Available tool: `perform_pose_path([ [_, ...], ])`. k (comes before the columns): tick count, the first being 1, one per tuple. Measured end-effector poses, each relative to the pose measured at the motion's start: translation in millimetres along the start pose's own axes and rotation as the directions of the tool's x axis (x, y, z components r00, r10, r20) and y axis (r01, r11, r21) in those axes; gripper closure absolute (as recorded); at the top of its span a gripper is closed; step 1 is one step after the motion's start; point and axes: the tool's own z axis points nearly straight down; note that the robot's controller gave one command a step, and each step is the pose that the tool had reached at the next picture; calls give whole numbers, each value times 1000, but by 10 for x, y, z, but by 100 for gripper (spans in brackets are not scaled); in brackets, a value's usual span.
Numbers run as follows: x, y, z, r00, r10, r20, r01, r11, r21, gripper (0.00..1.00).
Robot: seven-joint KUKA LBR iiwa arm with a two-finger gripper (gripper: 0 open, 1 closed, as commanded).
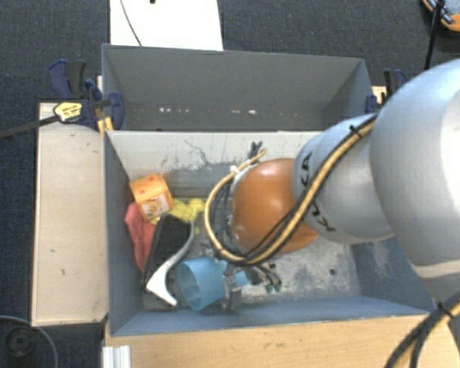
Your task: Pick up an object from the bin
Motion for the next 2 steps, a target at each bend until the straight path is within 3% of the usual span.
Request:
perform_pose_path([
  [2,16,-2,-62,1000,2,-8,-2,1000,0,100],
])
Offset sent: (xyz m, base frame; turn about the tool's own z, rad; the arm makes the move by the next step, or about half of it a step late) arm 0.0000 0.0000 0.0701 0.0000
